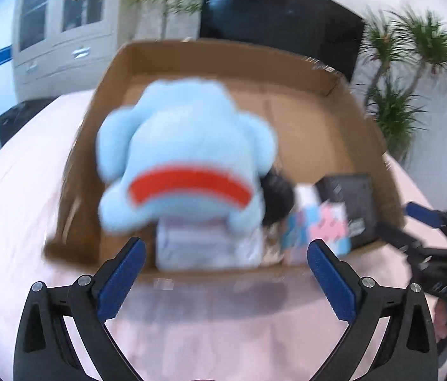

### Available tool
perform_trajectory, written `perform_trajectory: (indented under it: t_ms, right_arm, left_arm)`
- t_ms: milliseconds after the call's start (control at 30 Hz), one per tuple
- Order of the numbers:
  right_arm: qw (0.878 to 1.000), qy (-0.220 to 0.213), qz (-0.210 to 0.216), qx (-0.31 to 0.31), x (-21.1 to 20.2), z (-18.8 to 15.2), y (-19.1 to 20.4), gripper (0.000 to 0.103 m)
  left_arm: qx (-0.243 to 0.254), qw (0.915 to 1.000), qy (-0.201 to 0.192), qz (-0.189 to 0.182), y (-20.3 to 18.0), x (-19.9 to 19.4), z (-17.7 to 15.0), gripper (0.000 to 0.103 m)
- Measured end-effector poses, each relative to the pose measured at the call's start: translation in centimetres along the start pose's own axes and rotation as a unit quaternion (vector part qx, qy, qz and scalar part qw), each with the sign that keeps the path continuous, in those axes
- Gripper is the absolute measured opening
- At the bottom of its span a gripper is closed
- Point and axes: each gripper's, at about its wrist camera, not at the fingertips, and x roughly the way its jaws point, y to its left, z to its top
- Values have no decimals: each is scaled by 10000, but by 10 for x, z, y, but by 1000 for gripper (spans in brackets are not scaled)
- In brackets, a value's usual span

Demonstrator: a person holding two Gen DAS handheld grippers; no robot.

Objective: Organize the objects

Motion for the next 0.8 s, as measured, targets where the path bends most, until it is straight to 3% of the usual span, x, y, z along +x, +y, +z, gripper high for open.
perform_trajectory:
  t_ms: [100,233,433,533,700,800]
  right_arm:
    - [9997,79,-123,215,-2,-17,-6,83]
    - [9985,138,-238,482,-9,-36,-12,85]
    - [9976,150,-213,644,-25,-67,-11,102]
    - [9980,153,-260,564,-29,-80,-6,102]
    - [9972,125,-261,687,-36,-96,-8,102]
    - [9964,15,-334,774,-43,-98,-14,102]
  left_arm:
    - [-138,9998,16,131,6,-1,-26,103]
    - [36,9993,5,365,0,-8,-53,103]
    - [250,9989,-29,385,-9,-34,-80,102]
    - [367,9974,-100,605,-12,-41,-94,103]
    - [320,9969,-168,693,-16,-48,-108,103]
    - [420,9962,-419,635,-22,-58,-111,103]
